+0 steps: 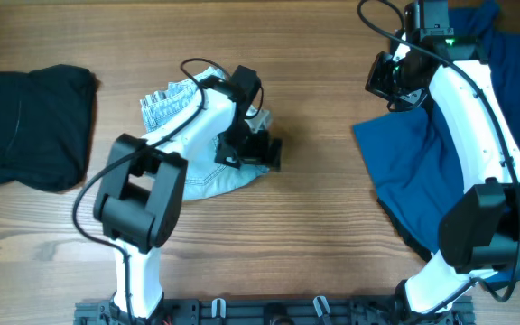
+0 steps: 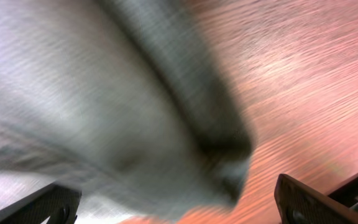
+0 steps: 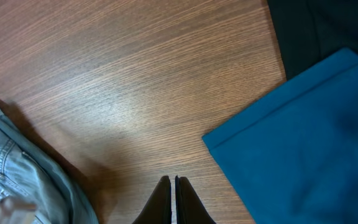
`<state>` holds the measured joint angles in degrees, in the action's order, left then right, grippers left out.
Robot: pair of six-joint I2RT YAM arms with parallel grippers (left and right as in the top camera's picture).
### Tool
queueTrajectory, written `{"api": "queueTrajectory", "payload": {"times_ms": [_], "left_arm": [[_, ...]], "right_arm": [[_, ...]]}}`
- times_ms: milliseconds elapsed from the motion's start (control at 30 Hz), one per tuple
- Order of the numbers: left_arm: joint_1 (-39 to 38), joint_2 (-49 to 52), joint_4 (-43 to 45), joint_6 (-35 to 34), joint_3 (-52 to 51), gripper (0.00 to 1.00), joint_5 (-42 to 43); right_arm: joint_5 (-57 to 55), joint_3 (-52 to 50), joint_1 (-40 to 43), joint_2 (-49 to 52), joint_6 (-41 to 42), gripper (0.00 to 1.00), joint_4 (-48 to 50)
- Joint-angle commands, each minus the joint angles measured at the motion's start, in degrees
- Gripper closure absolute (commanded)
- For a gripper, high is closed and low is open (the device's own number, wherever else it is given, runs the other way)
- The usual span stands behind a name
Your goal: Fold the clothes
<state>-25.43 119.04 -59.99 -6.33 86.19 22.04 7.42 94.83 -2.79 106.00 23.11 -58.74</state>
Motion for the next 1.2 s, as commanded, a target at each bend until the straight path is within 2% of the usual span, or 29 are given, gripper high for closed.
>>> {"api": "queueTrajectory", "payload": {"times_ms": [0,67,133,233,267,333,433,500,533,567,633,700,767,933,1033,1100,1167], "left_arm": [[9.51,-10.80,-0.94,-0.35,4.90,0.00,-7.15],[18.97,-14.14,0.85,-0.39,4.96,0.00,-7.13],[27.28,-12.90,1.51,-0.85,4.42,0.00,-6.21],[35.91,-5.79,2.14,-0.39,3.76,0.00,1.11],[36.83,-3.76,2.16,-0.09,3.76,0.00,1.14],[38.16,1.70,2.43,2.69,3.76,0.00,6.51],[37.59,8.96,4.26,4.04,3.76,0.00,8.28],[36.11,12.33,5.81,4.63,3.76,0.03,14.86],[35.39,13.11,6.21,4.63,3.76,0.10,16.31],[34.51,13.53,6.51,4.63,3.76,0.25,16.04],[33.55,13.51,7.13,4.61,3.76,0.44,16.04],[33.48,13.51,9.16,4.57,3.76,0.83,16.02],[33.70,13.00,11.63,4.44,3.85,0.94,15.87],[33.42,10.95,13.68,4.44,3.85,0.96,16.35],[34.49,5.20,13.51,4.61,4.17,0.96,14.27],[35.54,0.59,13.42,4.59,5.31,0.96,7.08],[36.74,-4.79,13.42,4.55,7.30,0.96,-5.88]], "right_arm": [[-0.61,-0.37,-0.09,-1.38,-1.29,0.95,-0.07],[-0.61,-0.39,-0.09,-1.38,-1.27,0.95,-0.37],[0.52,-0.39,-0.09,-1.38,-1.31,0.91,-0.42],[9.46,-0.44,-1.22,-1.38,-9.05,0.87,0.09],[9.53,-0.44,-1.66,-1.33,-9.64,0.87,-0.15],[9.35,-0.46,-1.92,-1.31,-9.62,0.86,-0.33],[9.38,-0.72,-1.92,-1.31,-9.42,0.86,-0.37],[9.38,-0.72,-1.92,-1.31,-9.40,0.86,-0.20],[9.38,-0.72,-1.92,-1.31,-9.40,0.86,-0.20],[9.38,-0.72,-1.92,-1.31,-9.40,0.86,-0.33],[9.38,-0.72,-1.92,-1.31,-9.40,0.86,-0.50],[9.38,-0.72,-1.92,-1.31,-9.42,0.86,-0.48],[9.38,-0.72,-1.92,-1.31,-9.40,0.86,-0.48],[9.44,-0.72,-1.92,-1.31,-9.40,0.86,-0.48],[9.57,-0.72,-1.92,-1.31,-9.44,0.86,-0.48],[9.57,-0.72,-1.92,-1.31,-9.40,0.86,-0.46],[9.57,-0.72,-1.92,-1.31,-9.42,0.86,-0.59]]}}
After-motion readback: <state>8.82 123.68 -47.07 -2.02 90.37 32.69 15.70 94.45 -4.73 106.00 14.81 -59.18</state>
